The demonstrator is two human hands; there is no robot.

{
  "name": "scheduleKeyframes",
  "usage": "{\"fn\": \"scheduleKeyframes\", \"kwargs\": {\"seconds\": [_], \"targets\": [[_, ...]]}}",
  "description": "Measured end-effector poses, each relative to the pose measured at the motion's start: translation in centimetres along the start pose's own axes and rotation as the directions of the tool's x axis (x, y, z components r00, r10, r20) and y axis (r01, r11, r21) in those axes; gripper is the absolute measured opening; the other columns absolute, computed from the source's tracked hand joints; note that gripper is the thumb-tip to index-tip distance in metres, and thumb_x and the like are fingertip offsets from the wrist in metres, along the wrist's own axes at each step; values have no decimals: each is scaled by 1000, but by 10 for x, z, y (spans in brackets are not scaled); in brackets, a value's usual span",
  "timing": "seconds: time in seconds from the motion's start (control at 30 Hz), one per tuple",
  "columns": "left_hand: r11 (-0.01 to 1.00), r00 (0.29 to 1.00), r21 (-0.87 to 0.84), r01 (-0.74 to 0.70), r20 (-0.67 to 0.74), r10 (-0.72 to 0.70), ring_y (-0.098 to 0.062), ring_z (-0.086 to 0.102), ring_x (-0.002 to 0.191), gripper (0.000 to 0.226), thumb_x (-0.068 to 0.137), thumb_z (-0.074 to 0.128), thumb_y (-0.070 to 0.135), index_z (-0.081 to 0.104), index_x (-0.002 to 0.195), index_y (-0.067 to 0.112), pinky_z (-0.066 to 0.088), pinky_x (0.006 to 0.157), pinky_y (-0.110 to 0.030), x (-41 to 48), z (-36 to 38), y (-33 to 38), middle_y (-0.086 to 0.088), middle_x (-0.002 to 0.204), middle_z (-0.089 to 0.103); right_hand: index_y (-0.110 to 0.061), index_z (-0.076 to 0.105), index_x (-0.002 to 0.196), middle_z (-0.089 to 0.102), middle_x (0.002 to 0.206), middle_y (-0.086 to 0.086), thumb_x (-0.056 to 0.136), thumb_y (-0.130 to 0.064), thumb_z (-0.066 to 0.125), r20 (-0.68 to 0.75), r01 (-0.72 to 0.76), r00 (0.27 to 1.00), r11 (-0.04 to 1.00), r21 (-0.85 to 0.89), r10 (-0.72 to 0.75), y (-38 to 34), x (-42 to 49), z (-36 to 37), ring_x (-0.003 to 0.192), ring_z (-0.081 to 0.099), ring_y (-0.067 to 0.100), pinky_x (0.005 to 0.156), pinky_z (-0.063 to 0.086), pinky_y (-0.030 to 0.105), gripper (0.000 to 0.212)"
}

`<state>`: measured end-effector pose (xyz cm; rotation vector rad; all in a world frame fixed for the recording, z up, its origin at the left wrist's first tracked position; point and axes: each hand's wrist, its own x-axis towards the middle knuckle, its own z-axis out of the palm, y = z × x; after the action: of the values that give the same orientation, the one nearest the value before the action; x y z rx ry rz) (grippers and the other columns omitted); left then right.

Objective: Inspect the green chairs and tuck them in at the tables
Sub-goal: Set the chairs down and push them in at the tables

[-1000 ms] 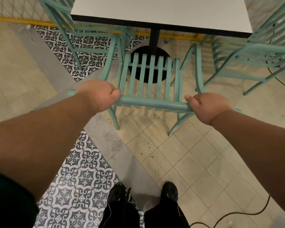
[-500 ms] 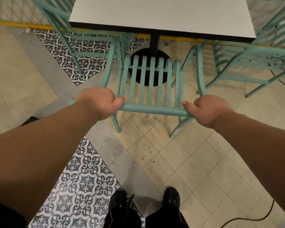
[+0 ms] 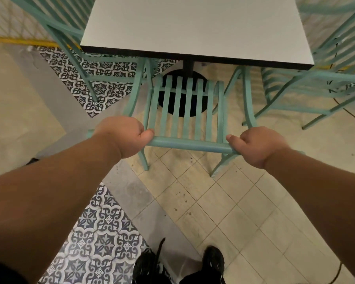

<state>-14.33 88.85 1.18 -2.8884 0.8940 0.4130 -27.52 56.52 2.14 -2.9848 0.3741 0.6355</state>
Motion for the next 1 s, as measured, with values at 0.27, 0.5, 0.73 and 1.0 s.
{"fn": "scheduleKeyframes", "kwargs": {"seconds": [0.27,0.5,0.73,1.0], "targets": [[1000,999,-4,-10,-37,10,-23,58,62,64,99,24,59,62,67,19,49,59,-35,28,-6,-11,-5,64,60,-10,69,73,65,70,10,98,-71,24,-24,-8,1000,1000,11,8,-3,22,-13,67,62,26,62,54,38,80],[1000,998,12,-9,-59,9,-23,58,61,64,99,24,58,64,67,19,45,54,-32,37,-5,-13,-5,63,61,-9,68,72,64,68,9,97,-72,22,-30,1,1000,1000,13,-1,0,33,-15,65,61,26,62,53,38,82],[1000,998,-12,-10,-69,9,-22,58,58,65,94,19,62,63,67,21,51,55,-35,38,-3,-14,-3,61,60,-9,68,71,63,66,8,95,-73,20,-38,-1,999,1000,17,2,2,35,-15,65,62,26,62,54,39,83],[998,998,-2,57,-10,-57,-19,60,63,72,83,8,71,63,72,26,54,61,-38,39,-6,-13,-1,67,62,-14,68,73,65,69,6,96,-74,20,-32,45,999,998,43,-44,4,35,-17,65,63,23,62,57,38,80]]}}
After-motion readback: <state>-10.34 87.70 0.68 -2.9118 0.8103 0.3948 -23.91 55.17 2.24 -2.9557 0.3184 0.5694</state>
